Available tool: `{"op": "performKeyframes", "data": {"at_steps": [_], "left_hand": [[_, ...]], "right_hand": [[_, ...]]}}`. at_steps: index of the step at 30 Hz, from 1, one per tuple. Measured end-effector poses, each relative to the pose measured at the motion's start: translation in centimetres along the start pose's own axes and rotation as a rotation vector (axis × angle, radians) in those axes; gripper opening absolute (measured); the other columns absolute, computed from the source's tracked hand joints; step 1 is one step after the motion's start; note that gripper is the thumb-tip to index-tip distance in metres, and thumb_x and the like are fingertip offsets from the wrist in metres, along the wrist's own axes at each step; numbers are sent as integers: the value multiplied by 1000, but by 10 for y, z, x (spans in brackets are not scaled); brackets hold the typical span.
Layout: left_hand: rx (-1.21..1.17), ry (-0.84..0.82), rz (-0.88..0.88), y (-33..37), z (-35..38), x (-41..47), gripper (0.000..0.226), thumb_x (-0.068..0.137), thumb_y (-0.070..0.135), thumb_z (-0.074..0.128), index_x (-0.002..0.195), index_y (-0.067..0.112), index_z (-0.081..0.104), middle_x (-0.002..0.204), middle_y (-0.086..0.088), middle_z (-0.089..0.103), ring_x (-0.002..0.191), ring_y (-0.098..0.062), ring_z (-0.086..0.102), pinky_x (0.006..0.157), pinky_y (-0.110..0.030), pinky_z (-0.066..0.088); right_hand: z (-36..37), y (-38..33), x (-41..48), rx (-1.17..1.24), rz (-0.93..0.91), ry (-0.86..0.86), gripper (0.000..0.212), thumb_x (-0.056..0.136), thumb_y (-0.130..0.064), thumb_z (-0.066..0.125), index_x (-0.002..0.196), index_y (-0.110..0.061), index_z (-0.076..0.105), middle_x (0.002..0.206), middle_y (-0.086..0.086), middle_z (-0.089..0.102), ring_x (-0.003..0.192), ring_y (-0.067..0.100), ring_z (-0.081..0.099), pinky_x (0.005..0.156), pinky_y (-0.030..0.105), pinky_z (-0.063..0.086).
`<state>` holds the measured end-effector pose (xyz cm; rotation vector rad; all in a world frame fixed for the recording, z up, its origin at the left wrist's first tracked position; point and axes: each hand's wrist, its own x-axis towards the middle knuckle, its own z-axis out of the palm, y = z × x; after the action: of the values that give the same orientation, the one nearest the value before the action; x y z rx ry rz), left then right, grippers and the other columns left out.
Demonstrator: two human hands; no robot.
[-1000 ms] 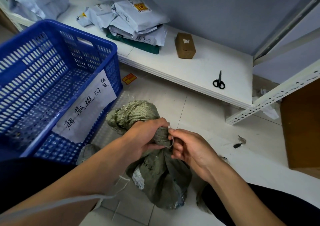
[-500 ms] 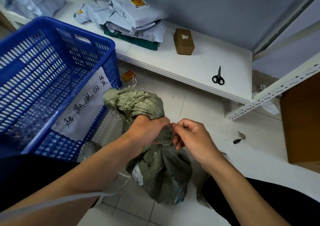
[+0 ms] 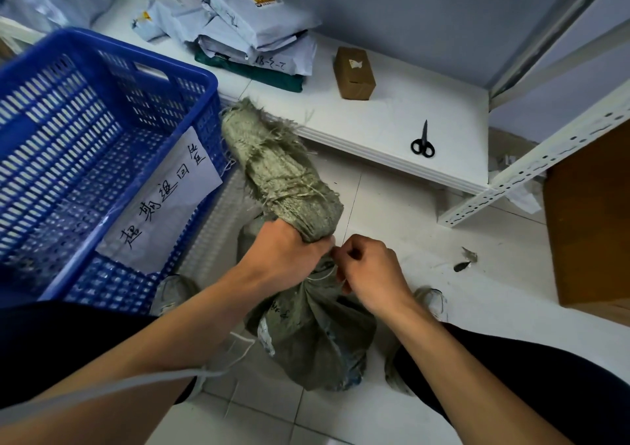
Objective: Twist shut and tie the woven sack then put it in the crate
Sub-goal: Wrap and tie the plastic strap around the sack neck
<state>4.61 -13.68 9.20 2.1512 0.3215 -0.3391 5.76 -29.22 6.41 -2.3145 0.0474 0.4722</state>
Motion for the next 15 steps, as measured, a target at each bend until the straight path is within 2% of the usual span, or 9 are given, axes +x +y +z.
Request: {"op": "performKeyframes", "data": {"at_steps": [2, 3, 4, 6, 8, 11, 13, 15], "left_hand": [[-121, -117, 50, -4, 0, 1, 21, 93, 40, 70, 107, 26, 75, 105, 7, 73, 103, -14, 65, 99, -35, 53], [-173, -193, 81, -5, -1, 1, 13, 95, 35, 69, 100, 25, 76, 102, 7, 73, 101, -13, 66, 100, -37, 53], [-209, -264, 121, -3, -4, -1, 14, 97, 30, 66, 92, 21, 76, 98, 5, 73, 99, -12, 66, 98, -37, 54], [-250, -341, 164, 3, -11, -5, 26, 101, 29, 60, 85, 13, 73, 95, 1, 71, 94, -9, 64, 87, -29, 52], [-316, -327, 140, 4, -16, -5, 37, 101, 39, 57, 80, 12, 70, 90, 5, 68, 90, -5, 62, 82, -26, 47], [-458, -242, -26, -3, -16, 2, 54, 90, 64, 61, 66, 15, 64, 80, 9, 67, 89, -13, 63, 91, -35, 49], [-582, -211, -148, -4, -14, 5, 61, 78, 75, 67, 61, 17, 61, 81, 5, 74, 87, -21, 68, 96, -41, 52], [-667, -219, -225, -3, -13, 5, 61, 76, 74, 69, 62, 15, 60, 89, -6, 80, 92, -27, 74, 98, -43, 56]], "right_hand": [[0, 1, 0, -29, -8, 10, 25, 88, -38, 55, 76, -17, 63, 69, 5, 71, 67, 30, 69, 67, 41, 56], [0, 2, -1, -48, -12, 11, 25, 87, -40, 53, 76, -19, 61, 72, 7, 71, 70, 32, 69, 66, 40, 55], [-1, 3, -1, -65, -12, 10, 24, 84, -41, 50, 75, -20, 59, 75, 9, 71, 72, 33, 68, 65, 39, 52], [-3, 5, -1, -111, -13, -10, 21, 83, -38, 46, 79, -22, 59, 81, 10, 71, 79, 33, 67, 63, 36, 46], [-3, 6, 1, -163, -8, -37, 19, 93, -33, 51, 82, -20, 60, 84, 10, 71, 83, 34, 66, 64, 35, 43], [-1, 8, 3, -172, 5, -52, 21, 97, -33, 53, 81, -21, 59, 86, 9, 72, 85, 32, 65, 66, 34, 43], [-1, 6, 3, -173, -9, -56, 22, 97, -35, 53, 80, -22, 58, 88, 6, 71, 86, 30, 64, 69, 35, 46], [0, 3, 2, -135, -26, -72, 19, 97, -36, 54, 88, -21, 62, 92, 4, 70, 88, 27, 64, 75, 38, 52]]}}
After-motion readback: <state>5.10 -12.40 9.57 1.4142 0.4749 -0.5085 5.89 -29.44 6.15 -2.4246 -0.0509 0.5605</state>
